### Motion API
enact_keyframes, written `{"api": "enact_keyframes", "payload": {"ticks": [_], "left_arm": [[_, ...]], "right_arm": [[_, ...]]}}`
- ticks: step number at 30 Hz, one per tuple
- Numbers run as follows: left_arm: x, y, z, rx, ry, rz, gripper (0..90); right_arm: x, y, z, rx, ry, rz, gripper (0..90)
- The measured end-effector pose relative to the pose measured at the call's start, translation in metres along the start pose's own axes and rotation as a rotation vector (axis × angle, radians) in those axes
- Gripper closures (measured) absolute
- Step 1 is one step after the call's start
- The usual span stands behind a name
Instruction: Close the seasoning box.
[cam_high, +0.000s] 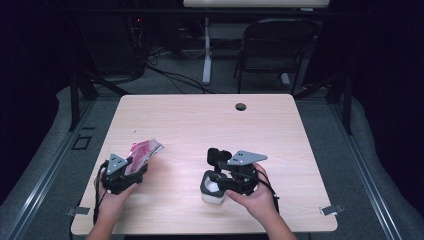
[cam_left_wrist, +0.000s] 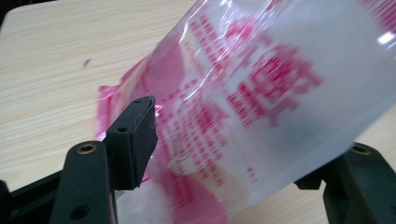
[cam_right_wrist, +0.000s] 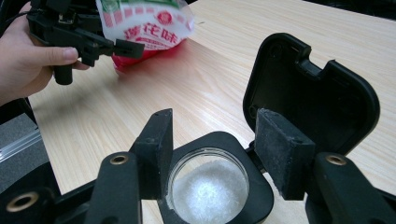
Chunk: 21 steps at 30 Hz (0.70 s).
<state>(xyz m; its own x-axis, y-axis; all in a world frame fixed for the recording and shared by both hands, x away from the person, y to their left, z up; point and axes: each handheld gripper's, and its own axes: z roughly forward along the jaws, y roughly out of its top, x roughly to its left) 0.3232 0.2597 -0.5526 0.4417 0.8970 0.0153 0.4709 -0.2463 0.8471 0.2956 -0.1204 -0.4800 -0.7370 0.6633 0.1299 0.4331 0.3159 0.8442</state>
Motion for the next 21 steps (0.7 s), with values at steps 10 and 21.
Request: {"api": "enact_keyframes", "payload": {"ticks": [10,21], "left_arm": [[-0.037,0.007,0.003,-0.002,-0.080,0.109,35.7],[-0.063,0.007,0.010,0.026,-0.138,0.166,35.8]], "right_arm": [[0.000,0.001,-0.001,-0.006,-0.004,0.004,47.1],[-0.003,0.003,-0.007,-0.022,-0.009,0.006,47.0]]}}
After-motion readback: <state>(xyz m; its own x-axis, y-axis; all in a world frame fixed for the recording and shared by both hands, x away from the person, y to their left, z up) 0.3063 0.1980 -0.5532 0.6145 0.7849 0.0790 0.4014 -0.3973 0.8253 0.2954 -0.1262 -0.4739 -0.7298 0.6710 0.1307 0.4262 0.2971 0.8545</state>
